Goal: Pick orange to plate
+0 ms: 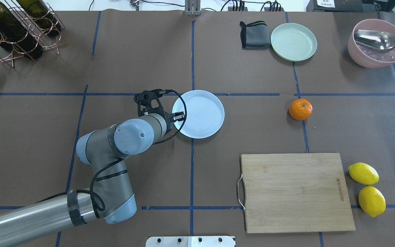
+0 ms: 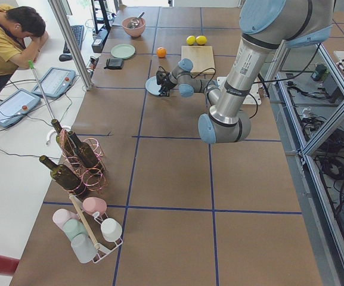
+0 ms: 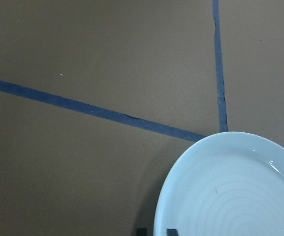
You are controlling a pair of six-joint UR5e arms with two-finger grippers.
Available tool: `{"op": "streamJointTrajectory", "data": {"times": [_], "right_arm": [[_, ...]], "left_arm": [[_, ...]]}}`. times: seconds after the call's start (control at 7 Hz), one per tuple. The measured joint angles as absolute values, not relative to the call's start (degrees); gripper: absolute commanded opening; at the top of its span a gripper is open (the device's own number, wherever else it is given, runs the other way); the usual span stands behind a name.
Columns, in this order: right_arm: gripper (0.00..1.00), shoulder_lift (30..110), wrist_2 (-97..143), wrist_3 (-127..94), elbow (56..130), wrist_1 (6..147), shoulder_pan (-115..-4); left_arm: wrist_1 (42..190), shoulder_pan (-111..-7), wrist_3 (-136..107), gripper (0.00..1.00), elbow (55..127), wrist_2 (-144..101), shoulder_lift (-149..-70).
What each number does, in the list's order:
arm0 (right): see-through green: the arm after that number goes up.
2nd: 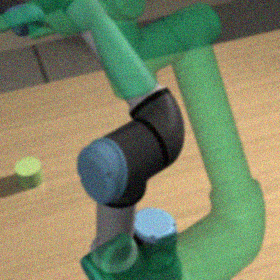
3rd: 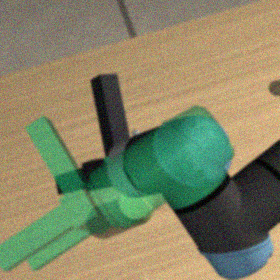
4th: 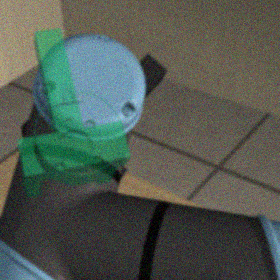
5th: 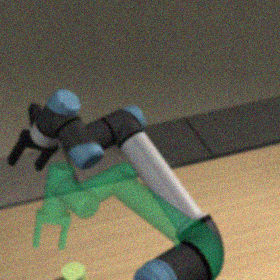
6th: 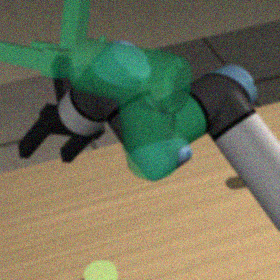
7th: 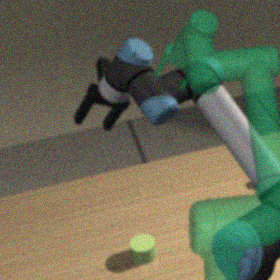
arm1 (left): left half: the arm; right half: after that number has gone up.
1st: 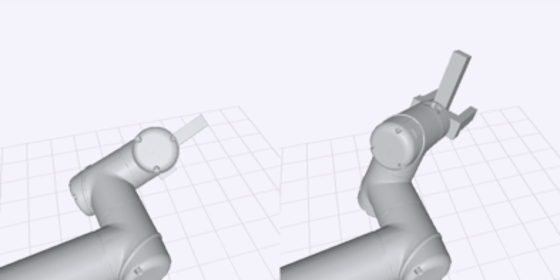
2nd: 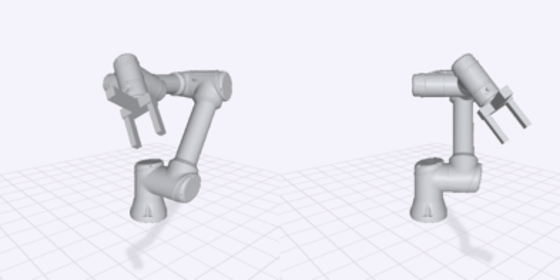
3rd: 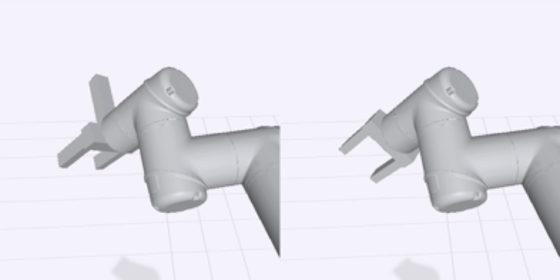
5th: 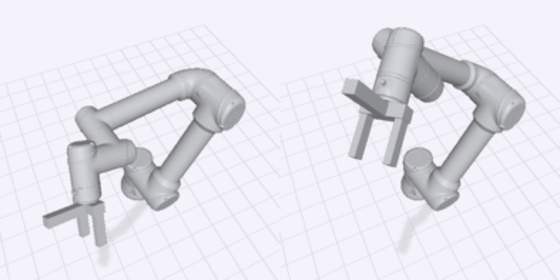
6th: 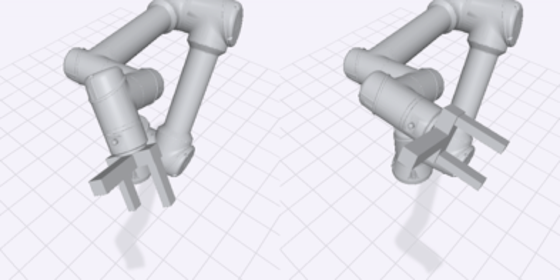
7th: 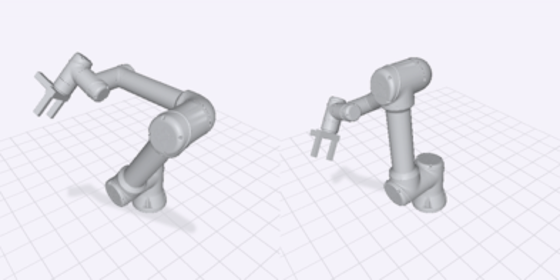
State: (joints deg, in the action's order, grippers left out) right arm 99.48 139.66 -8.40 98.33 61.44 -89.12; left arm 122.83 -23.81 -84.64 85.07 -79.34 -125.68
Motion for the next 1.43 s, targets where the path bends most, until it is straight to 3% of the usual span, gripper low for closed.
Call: {"op": "streamJointTrajectory", "data": {"times": [0.29,0.71,1.14,1.43], "right_arm": [[1.00,99.6,139.6,-8.7,98.4,59.1,-89.1],[1.00,99.5,139.5,-9.9,98.4,51.1,-86.9],[1.00,96.5,138.2,-16.8,98.7,49.9,-80.4],[1.00,90.2,135.3,-18.6,99.2,56.9,-74.7]], "left_arm": [[120.8,-27.4,-75.3,1.00,92.1,-83.4,-121.7],[112.9,-46.0,-45.4,1.00,107.2,-103.9,-108.5],[109.7,-73.0,-17.1,1.00,104.6,-127.4,-93.4],[97.6,-86.5,5.9,1.00,100.7,-129.4,-89.9]]}}
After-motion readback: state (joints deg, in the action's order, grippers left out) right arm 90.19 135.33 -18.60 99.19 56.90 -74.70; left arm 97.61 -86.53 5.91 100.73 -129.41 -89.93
